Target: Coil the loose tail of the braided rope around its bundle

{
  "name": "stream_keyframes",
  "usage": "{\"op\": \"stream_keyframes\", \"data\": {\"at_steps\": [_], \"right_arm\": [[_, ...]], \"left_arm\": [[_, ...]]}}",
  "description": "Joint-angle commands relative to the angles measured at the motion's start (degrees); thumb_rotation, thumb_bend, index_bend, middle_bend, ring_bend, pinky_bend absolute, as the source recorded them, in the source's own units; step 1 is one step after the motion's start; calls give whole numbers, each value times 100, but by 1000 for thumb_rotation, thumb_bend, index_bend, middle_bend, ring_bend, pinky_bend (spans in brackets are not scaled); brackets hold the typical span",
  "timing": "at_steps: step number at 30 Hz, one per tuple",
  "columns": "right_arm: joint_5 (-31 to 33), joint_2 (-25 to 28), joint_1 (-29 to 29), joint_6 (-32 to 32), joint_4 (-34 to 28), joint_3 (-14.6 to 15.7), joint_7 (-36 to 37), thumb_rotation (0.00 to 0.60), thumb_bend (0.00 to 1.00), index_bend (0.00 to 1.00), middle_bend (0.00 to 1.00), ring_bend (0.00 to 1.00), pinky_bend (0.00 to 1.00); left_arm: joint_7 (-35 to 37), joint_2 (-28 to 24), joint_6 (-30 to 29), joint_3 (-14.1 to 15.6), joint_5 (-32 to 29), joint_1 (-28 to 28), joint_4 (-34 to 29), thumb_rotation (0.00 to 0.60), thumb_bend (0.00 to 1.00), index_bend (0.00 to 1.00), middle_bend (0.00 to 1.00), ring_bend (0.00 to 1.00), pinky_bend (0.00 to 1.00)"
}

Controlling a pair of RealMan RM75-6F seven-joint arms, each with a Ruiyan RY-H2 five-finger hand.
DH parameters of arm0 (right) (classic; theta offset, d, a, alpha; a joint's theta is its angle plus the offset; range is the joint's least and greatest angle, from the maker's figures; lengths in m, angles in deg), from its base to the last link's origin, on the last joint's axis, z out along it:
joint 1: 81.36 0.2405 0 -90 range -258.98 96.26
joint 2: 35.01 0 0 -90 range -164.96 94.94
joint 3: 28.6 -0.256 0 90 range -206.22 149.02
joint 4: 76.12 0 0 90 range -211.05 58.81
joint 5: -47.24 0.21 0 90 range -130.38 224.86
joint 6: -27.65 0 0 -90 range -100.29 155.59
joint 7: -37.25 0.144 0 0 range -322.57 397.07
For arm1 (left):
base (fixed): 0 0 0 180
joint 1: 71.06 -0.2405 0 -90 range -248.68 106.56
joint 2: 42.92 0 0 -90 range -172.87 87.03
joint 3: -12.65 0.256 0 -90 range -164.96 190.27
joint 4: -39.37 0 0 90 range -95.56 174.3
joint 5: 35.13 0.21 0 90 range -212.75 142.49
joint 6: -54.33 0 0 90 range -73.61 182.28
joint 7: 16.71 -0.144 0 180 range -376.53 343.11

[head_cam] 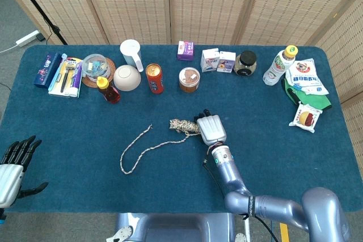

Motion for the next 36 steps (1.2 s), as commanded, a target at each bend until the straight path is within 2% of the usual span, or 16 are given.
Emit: {"op": "stream_keyframes", "data": {"at_steps": [1,7,10,17,19,24,36], "right_arm": [[-127,22,-2,4,72,73,34,600,431,518,425,272,526],[-264,84,-26,-8,77,121,111,600,483,591,492,323,558],[-326,105,-41,-18,68,139,155,600,491,612,510,338,571],[-460,169,-99,-9,-15,200,286,600,492,624,518,345,575],[-509,196,-115,-28,-94,214,307,600,492,624,518,345,575],[-532,206,-123,-60,-170,216,287,600,492,625,518,346,575],[-546,198,-166,-116,-204,225,288,600,492,626,519,346,575]], "left_arm": [[-39,36,81,-7,138,108,61,600,56,0,0,0,0],[-293,220,397,-79,509,506,270,600,65,16,0,0,0],[-324,301,621,-106,697,753,374,600,98,87,0,0,0],[-108,635,1376,-108,1378,1654,718,600,277,300,0,0,0],[-107,743,1704,-105,1462,1932,736,600,302,307,0,0,0],[-403,867,1906,-135,1418,2117,761,600,330,307,0,0,0],[-551,1417,1957,-190,1225,2376,1630,600,367,327,0,0,0]]}}
